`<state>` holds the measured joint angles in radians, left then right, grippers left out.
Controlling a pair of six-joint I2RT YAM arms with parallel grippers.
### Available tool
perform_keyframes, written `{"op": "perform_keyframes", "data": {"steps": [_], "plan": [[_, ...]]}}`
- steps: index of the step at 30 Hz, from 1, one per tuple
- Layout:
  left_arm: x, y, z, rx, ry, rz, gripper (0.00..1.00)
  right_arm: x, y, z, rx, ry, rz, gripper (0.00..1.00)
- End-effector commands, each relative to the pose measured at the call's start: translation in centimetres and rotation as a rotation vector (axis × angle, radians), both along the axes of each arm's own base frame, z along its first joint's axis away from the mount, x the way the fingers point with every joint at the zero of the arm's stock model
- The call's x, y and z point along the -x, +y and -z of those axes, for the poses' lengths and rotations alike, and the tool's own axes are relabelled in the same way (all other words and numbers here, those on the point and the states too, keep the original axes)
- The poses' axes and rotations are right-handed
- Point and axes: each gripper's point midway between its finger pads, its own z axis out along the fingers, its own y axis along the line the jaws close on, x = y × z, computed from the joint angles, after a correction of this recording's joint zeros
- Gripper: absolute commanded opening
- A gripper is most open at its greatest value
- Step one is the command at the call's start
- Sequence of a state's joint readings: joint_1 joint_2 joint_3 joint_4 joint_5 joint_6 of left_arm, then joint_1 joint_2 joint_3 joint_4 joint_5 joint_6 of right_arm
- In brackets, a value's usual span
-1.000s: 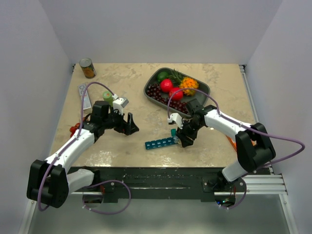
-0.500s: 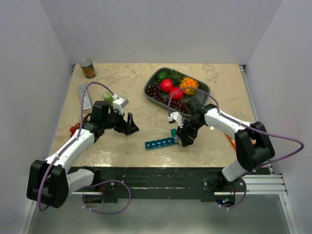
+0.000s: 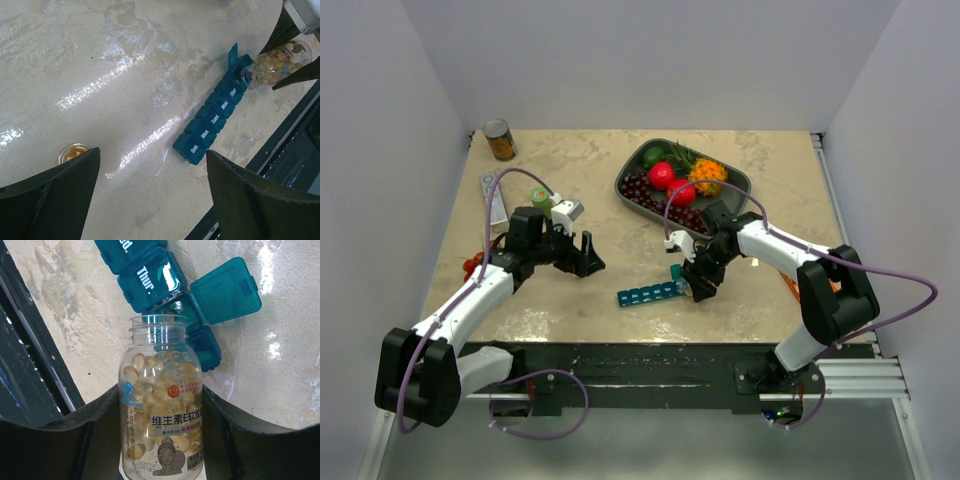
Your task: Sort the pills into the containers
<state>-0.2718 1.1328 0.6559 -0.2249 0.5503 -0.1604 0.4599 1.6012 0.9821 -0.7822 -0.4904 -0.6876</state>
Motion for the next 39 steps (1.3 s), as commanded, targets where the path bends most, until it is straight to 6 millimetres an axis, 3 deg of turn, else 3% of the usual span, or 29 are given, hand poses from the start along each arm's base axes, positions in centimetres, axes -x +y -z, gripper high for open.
{"op": "perform_keyframes", "data": {"steps": [1,17,21,24,30,31,33,38,39], "plan": [[-0.5,-0.5,-1.8,0.015,-0.082,0.034,0.9,-0.7,0.7,-1.4,-0.041,-0.019,0.008,0.05],[-0.6,-0.6,-2.3,0.02,-0.103,0.036,0.9,-0.7,0.9,-3.4,-0.105,-0.094,-0.007,0.05],[-0.6,-0.6,-2.9,0.029,-0.124,0.037,0.9,-0.8,1.1,-5.2,-0.156,-0.143,-0.018,0.05],[-0.5,-0.6,-3.6,0.037,-0.153,0.035,0.9,-1.0,1.2,-7.7,-0.196,-0.221,-0.04,0.05],[-0.5,-0.2,-5.0,0.042,-0.221,0.012,0.91,-2.6,1.4,-15.7,-0.276,-0.422,-0.05,0.03],[-0.4,-0.1,-5.3,0.044,-0.233,0.011,0.91,-3.1,1.9,-18.0,-0.319,-0.456,-0.043,0.03],[-0.5,0.0,-5.4,0.039,-0.241,0.002,0.91,-3.6,1.8,-20.6,-0.369,-0.492,-0.018,0.03],[-0.3,0.2,-5.8,0.038,-0.26,-0.007,0.91,-5.1,1.7,-32.9,-0.58,-0.765,0.115,0.0],[-0.3,0.3,-5.8,0.035,-0.263,-0.012,0.91,-5.0,1.5,-37.1,-0.655,-0.897,0.139,0.0]]}}
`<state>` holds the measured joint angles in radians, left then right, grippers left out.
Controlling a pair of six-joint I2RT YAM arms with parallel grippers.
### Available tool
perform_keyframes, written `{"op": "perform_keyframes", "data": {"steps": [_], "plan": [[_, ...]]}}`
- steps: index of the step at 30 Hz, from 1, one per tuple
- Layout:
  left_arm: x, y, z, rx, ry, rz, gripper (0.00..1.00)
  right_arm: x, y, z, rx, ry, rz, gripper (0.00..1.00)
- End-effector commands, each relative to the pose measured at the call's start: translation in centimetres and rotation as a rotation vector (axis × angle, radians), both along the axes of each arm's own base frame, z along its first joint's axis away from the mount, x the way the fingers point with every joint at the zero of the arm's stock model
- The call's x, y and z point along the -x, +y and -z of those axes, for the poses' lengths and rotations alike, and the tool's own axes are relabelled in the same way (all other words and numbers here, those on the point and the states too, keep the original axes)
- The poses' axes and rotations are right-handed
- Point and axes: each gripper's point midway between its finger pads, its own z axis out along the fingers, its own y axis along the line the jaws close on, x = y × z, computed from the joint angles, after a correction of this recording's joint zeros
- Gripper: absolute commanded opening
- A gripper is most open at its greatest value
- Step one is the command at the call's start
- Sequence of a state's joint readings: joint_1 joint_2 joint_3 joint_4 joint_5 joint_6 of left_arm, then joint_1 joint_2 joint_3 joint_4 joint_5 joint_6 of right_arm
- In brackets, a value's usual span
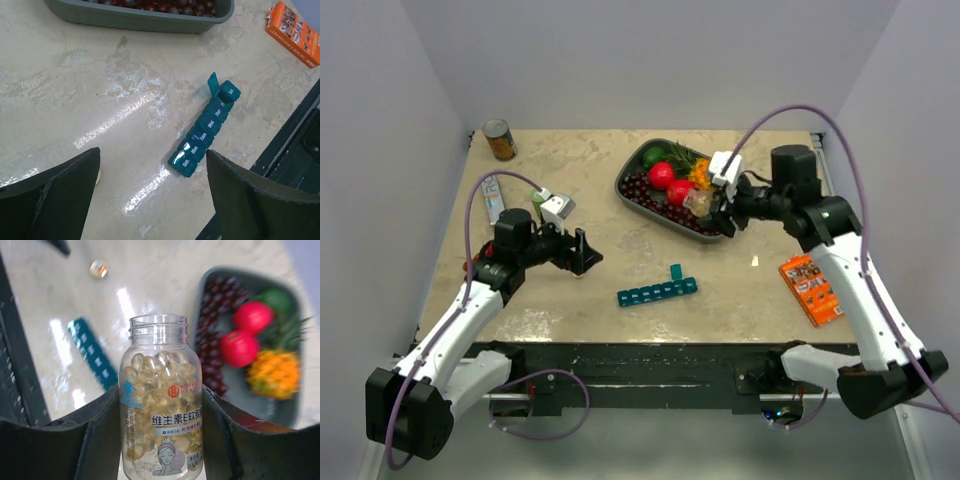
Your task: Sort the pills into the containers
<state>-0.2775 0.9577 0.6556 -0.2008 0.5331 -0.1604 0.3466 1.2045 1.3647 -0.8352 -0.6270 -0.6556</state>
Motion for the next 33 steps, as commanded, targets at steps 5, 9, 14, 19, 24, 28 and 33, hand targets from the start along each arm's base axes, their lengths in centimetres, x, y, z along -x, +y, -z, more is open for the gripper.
{"op": "perform_keyframes", "data": {"steps": [5,9,14,19,24,28,33], "plan": [[-0.3,0.2,-0.9,-0.011,-0.081,-0.009,0.91,2.1,-3.2,-24.9,-0.618,-0.489,0.318,0.0],[-0.3,0.1,-1.1,-0.008,-0.086,-0.005,0.91,6.0,-8.0,-31.8,-0.933,-0.657,0.502,0.0],[-0.3,0.0,-1.3,0.0,-0.093,0.006,0.91,8.1,-8.0,-28.0,-1.012,-0.613,0.472,0.0],[-0.2,-0.2,-1.2,0.003,-0.086,0.016,0.91,8.3,-5.2,-26.9,-0.965,-0.564,0.314,0.0],[-0.3,-0.2,-1.5,0.004,-0.097,0.014,0.91,7.3,-4.2,-26.6,-1.011,-0.512,0.283,0.0],[-0.3,-0.3,-1.1,0.001,-0.081,0.025,0.91,7.3,-1.0,-21.6,-0.907,-0.412,0.109,0.0],[-0.2,-0.4,-1.3,0.005,-0.091,0.027,0.91,8.0,2.3,-11.1,-0.606,-0.315,-0.176,0.0]]}}
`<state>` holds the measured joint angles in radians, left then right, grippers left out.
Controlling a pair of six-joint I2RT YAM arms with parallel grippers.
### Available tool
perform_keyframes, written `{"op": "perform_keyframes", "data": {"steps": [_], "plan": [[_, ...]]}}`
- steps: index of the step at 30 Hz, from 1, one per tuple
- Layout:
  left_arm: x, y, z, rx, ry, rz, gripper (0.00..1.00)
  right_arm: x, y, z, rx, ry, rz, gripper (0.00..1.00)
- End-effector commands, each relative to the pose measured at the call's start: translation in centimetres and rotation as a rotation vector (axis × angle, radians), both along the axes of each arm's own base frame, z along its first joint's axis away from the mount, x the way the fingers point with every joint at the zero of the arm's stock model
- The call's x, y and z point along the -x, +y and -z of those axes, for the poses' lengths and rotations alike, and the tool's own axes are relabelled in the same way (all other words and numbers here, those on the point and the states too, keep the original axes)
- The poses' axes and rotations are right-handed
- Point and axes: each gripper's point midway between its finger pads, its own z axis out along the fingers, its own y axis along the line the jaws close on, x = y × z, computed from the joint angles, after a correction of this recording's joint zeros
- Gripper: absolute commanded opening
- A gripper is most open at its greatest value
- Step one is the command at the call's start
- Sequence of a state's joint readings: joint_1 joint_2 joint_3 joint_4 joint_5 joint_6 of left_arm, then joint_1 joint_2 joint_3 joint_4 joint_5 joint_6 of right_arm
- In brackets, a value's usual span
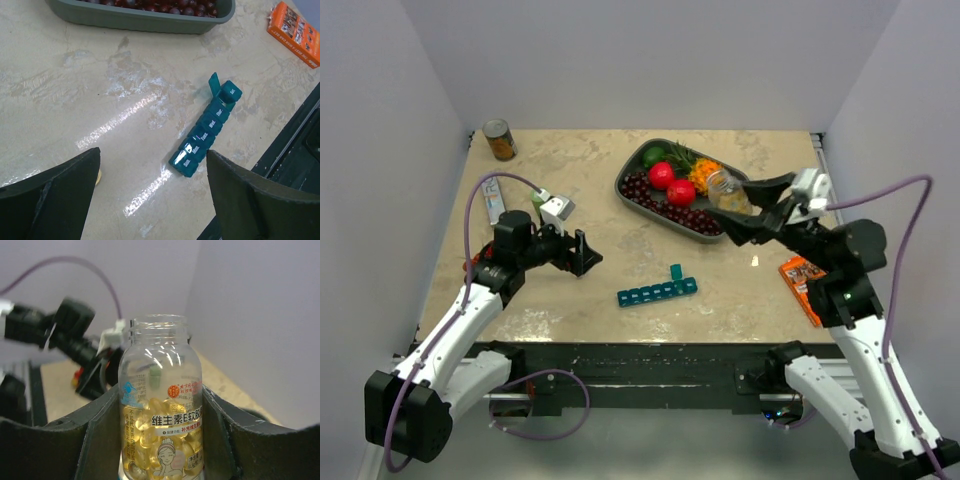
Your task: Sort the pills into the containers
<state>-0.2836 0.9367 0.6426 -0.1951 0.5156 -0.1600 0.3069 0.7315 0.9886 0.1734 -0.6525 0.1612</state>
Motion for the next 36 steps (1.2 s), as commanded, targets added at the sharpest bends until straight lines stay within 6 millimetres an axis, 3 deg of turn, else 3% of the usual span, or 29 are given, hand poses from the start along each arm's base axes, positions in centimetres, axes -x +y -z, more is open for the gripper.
{"op": "perform_keyframes", "data": {"steps": [1,8,14,23,36], "plan": [[-0.4,-0.5,-1.2,0.008,-0.072,0.037,0.91,2.1,2.6,7.3,0.269,-0.06,-0.254,0.0],[-0.3,-0.6,-0.7,0.004,-0.057,0.043,0.91,2.1,3.1,19.0,0.433,0.078,-0.385,0.0],[-0.3,-0.8,-0.2,0.0,-0.039,0.049,0.91,1.8,2.3,26.6,0.583,0.13,-0.412,0.0],[-0.3,-0.9,0.2,0.0,-0.025,0.052,0.9,0.6,0.7,32.7,0.748,0.113,-0.355,0.0],[-0.2,-1.0,-0.2,0.006,-0.037,0.059,0.9,-0.1,-1.6,37.6,0.935,0.133,-0.308,0.0]]}}
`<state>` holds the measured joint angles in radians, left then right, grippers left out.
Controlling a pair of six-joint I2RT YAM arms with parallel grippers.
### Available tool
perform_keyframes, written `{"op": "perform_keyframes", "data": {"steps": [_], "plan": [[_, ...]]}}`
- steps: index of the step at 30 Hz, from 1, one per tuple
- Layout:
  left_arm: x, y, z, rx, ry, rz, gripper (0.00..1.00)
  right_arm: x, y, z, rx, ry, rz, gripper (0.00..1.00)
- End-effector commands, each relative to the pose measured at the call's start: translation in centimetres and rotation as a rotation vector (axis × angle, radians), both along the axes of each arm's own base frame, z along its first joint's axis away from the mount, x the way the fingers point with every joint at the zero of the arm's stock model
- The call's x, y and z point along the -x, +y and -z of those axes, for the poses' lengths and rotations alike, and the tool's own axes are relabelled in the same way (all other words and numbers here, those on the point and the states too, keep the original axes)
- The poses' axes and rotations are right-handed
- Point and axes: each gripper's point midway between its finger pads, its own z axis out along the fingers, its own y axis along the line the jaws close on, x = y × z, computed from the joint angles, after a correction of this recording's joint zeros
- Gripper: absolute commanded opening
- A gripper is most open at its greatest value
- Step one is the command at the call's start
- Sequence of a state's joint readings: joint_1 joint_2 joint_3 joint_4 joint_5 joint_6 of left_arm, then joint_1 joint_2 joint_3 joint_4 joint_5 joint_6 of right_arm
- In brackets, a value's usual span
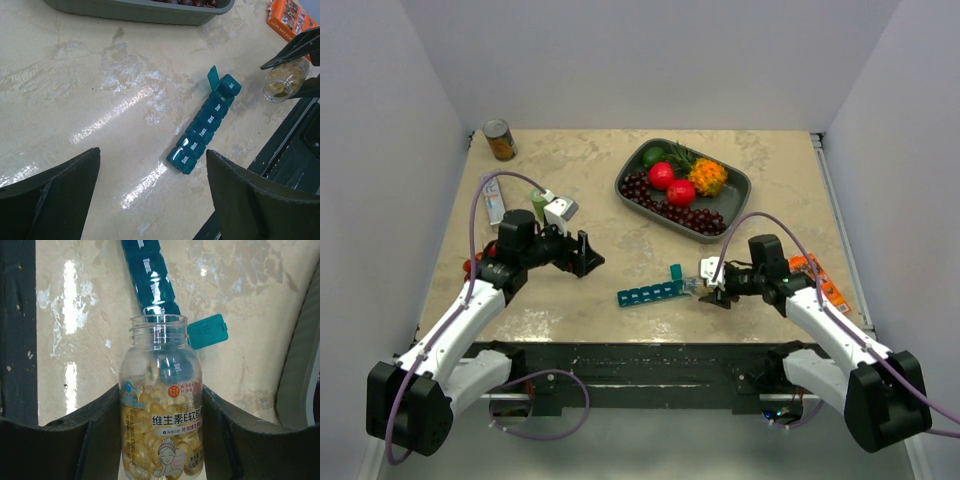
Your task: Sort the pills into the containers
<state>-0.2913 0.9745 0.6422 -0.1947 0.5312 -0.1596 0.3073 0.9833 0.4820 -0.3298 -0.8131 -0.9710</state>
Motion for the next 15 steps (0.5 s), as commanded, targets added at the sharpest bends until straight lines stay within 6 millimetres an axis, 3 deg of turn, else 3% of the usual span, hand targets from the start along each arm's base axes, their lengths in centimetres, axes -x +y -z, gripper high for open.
{"op": "perform_keyframes", "data": {"steps": [1,9,15], "plan": [[-0.28,-0.58,-1.17,0.012,-0.073,0.039,0.9,-0.63,-0.63,0.92,0.063,-0.044,-0.02,0.0],[-0.11,-0.72,-1.67,0.018,-0.09,0.046,0.9,-0.89,-0.72,1.52,0.077,-0.012,-0.009,0.0],[-0.02,-0.81,-1.87,0.021,-0.098,0.051,0.9,-1.41,-0.77,0.66,0.09,0.014,0.009,0.0]]}}
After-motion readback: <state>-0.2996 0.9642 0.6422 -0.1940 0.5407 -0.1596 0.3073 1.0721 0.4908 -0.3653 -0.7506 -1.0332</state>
